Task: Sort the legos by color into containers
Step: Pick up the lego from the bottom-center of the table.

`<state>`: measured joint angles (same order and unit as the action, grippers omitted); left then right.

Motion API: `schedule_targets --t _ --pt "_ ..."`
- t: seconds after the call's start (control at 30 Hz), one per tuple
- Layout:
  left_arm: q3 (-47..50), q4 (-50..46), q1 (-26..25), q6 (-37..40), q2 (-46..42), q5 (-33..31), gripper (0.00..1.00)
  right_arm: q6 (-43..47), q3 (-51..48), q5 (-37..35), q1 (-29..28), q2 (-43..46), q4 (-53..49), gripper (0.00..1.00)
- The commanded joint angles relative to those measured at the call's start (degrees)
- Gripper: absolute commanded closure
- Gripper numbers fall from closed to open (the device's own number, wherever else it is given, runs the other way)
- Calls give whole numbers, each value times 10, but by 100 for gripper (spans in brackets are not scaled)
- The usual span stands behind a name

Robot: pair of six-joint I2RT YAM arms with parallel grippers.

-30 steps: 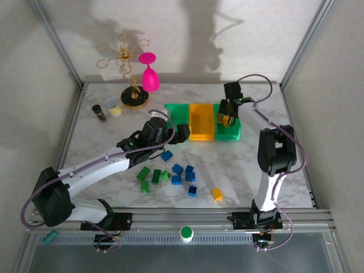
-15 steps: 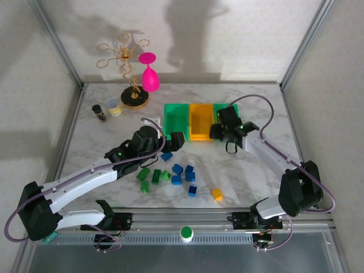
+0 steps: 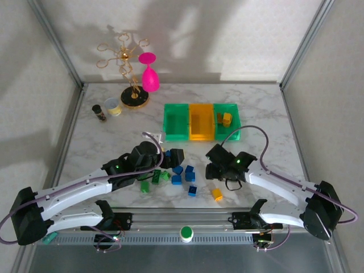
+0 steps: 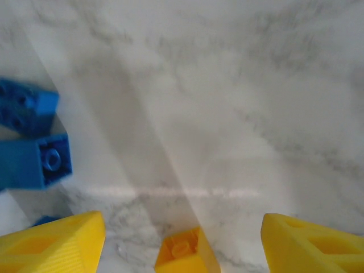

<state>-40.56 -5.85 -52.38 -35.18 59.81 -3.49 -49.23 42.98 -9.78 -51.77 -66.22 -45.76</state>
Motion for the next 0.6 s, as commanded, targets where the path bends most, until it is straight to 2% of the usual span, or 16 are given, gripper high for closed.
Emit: schedule_targets --t 0.0,0.2,0.27,0.57 --pt "2 -1 -8 5 2 3 0 -82 -19 11 -45 -5 -27 26" --pt "0 -16 -8 7 -4 -14 0 -127 -55 38 -101 -28 -3 27" --pt "1 -20 -8 6 -6 -16 0 -147 -58 27 -117 -40 -9 27" --pt "12 -25 -8 -2 -10 -32 0 -158 -70 15 -132 -75 6 42"
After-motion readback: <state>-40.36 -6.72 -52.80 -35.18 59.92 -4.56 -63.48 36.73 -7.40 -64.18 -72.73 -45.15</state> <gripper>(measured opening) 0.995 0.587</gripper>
